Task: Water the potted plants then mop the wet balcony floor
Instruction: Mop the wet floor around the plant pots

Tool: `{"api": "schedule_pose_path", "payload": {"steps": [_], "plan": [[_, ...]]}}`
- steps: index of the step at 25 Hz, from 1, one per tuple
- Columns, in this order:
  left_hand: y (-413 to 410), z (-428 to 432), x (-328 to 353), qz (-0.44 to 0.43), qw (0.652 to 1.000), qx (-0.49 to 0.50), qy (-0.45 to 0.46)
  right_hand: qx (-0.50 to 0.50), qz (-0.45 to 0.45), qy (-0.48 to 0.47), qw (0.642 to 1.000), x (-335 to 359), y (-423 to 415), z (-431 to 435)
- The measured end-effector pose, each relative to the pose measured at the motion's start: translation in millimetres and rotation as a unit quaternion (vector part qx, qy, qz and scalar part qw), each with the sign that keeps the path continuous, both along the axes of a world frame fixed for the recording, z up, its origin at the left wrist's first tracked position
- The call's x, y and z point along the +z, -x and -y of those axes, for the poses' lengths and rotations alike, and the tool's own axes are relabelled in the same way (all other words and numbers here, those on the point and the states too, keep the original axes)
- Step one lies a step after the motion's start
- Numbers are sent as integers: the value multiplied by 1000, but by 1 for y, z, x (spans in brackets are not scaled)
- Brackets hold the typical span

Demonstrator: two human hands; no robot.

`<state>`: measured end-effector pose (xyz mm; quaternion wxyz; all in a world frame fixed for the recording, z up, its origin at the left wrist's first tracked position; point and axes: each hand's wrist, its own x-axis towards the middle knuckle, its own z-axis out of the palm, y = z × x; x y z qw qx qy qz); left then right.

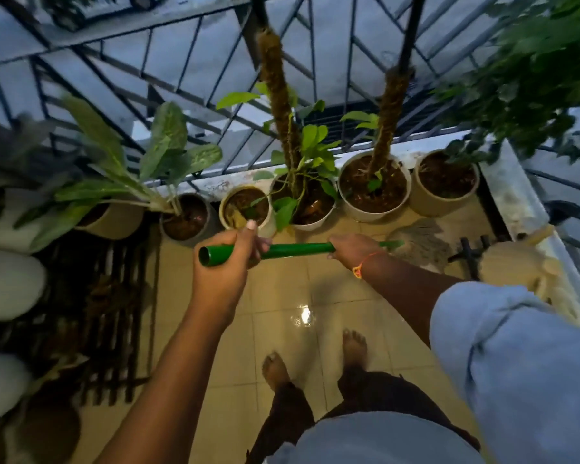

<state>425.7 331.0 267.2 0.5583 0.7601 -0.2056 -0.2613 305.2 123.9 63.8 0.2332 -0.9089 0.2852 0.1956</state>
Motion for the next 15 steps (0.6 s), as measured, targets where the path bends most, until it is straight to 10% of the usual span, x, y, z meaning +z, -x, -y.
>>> {"api": "schedule_pose_path", "payload": {"steps": [15], "plan": [[-148, -289, 41, 57, 937, 345, 13, 320, 54, -58, 944, 18, -290, -284]]}}
